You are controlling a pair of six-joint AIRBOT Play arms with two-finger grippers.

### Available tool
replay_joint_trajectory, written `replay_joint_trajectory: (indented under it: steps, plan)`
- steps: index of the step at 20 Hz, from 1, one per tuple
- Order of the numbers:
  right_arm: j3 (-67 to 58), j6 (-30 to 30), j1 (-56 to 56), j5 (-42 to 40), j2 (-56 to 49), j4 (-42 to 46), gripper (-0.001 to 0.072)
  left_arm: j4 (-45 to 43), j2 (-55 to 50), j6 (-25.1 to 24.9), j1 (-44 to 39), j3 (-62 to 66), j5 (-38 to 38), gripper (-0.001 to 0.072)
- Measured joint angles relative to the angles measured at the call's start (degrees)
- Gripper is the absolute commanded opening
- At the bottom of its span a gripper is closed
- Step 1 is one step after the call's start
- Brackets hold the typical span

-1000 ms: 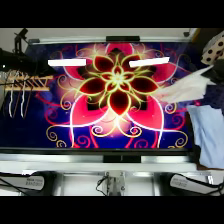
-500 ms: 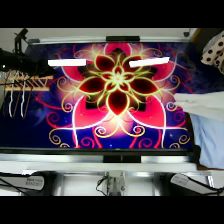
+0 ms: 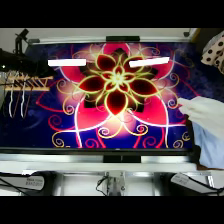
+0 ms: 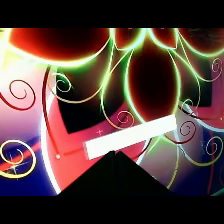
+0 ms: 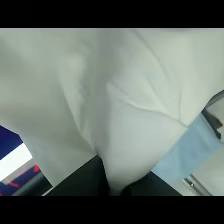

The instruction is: Fold the shirts.

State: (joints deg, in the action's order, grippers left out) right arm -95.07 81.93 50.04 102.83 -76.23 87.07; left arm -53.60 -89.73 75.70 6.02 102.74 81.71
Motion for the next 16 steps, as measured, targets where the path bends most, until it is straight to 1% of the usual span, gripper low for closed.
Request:
replay_joint_trajectory:
  steps: [3, 6, 12, 13, 14, 15, 16]
  plan:
    - [3.5, 1.2, 3.2, -0.2, 1.4, 1.6, 0.0053, 0.0, 0.0, -0.1, 0.0, 0.0, 0.4, 0.0028]
    - [10.0, 1.7, 7.3, 1.6, 4.2, 2.9, 0.0054, 0.0, 0.0, -0.2, 0.0, 0.0, 0.7, 0.0028]
    - [25.9, 2.6, 11.8, -1.9, 8.3, 2.3, 0.0055, 0.0, 0.0, -0.2, 0.0, 0.0, 0.8, 0.0028]
    - [27.4, 3.0, 12.1, -2.8, 8.5, 2.5, 0.0087, 0.0, 0.0, -0.2, 0.0, 0.0, 0.8, 0.0028]
    - [28.6, 3.4, 12.2, -3.9, 8.7, 2.6, 0.0316, 0.0, 0.0, -0.2, 0.0, 0.0, 0.8, 0.0028]
    - [29.5, 3.8, 12.3, -4.8, 8.8, 2.7, 0.0594, 0.0, 0.0, -0.2, 0.0, 0.0, 0.8, 0.0028]
    - [30.1, 4.0, 12.4, -5.5, 8.9, 2.9, 0.0605, 0.0, 0.0, -0.2, 0.0, 0.0, 0.8, 0.0028]
